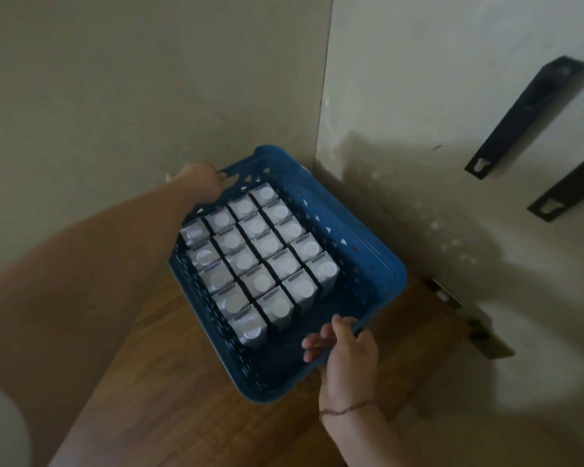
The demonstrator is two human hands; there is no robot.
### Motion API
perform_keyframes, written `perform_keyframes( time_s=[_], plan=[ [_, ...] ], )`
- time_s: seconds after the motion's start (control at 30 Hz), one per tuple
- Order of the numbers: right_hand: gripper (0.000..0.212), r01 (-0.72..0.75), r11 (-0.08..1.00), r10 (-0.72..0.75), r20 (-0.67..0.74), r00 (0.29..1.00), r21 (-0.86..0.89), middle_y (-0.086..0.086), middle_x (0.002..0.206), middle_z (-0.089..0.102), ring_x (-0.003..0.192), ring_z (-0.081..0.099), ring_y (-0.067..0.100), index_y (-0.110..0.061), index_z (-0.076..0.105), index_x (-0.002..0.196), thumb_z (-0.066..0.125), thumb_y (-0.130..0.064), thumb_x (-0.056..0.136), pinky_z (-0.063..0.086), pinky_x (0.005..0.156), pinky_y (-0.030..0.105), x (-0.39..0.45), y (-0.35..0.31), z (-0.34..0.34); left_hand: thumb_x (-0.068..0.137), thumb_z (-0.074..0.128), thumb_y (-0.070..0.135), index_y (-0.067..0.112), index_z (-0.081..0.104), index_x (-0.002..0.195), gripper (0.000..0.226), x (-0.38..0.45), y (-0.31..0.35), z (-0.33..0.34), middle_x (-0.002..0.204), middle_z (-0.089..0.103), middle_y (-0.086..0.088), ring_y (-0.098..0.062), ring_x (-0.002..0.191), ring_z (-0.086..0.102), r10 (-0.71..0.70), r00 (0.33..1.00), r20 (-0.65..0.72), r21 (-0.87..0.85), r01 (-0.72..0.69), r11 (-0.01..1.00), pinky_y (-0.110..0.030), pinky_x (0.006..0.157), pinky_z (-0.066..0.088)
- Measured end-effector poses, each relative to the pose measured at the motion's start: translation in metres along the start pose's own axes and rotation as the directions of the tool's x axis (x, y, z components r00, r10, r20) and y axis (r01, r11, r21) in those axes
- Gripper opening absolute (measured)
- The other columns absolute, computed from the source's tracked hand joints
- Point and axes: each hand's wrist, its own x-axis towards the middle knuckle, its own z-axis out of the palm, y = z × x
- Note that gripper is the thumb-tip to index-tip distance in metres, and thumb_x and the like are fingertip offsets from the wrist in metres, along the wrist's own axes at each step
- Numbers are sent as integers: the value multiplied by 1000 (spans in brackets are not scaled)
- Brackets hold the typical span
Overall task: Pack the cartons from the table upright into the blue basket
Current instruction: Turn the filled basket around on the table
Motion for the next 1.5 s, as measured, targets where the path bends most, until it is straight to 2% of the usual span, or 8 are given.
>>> perform_keyframes(
  time_s=[0.1,0.23,0.57,0.93,1.1,1.3,1.43,1.5],
  plan=[
    [12,-18,999,18,-19,1000,32,-5,44,38,34,35,11,-14,43,88,46,-8,99,32,39,25,8,-2,-1,107,34,34,-1,53,90,44,-3,-1,-5,65,43,-10,-21,56,41,2,999,43,-30,-1,1000,-32,55,36],
    [16,2,1000,-3,-33,999,-22,-6,42,38,32,33,5,-15,47,85,54,-5,94,33,34,17,29,-18,-9,105,44,27,5,55,75,38,-14,-30,-4,63,50,-10,-22,54,43,-107,982,158,-275,147,950,-34,69,41],
    [38,170,895,-18,347,938,-412,-10,40,26,29,21,5,-23,36,64,53,-5,93,17,31,13,133,-111,21,107,38,25,12,38,63,46,-107,-95,43,53,31,-5,-14,39,28,-218,959,181,-862,261,434,-23,39,27],
    [29,372,622,100,542,835,-689,-8,38,25,27,18,7,-15,44,74,49,-28,100,15,32,12,247,-179,132,103,47,34,14,49,67,42,-108,-63,51,49,44,-1,-17,43,37,-495,843,212,-948,300,106,-28,48,31],
    [27,406,540,85,528,845,-737,-6,41,26,28,18,9,-16,47,75,55,-32,96,15,33,14,290,-192,169,104,45,35,14,49,66,43,-79,-41,43,51,48,-2,-17,42,42,-523,826,209,-947,305,103,-24,41,32],
    [23,519,422,-9,569,822,-743,5,49,49,33,37,14,-9,57,81,56,-26,96,30,35,21,301,-191,177,103,48,37,8,62,73,43,-74,-40,42,60,60,-5,-23,58,59,-515,846,137,-957,246,151,-34,59,48],
    [9,693,81,-190,672,716,-716,0,97,67,85,64,19,-29,61,100,62,-32,91,53,84,40,277,-199,135,98,54,41,26,72,106,25,-116,-28,59,95,75,2,-20,89,72,-559,815,-153,-962,6,272,-52,81,59],
    [29,697,142,-289,644,708,-702,-2,105,67,95,64,18,-29,60,116,66,-29,88,52,90,40,264,-183,110,85,60,55,39,60,125,43,-136,-9,72,112,70,11,-11,103,68,-534,803,-264,-948,-113,298,-45,84,59]
  ],
)
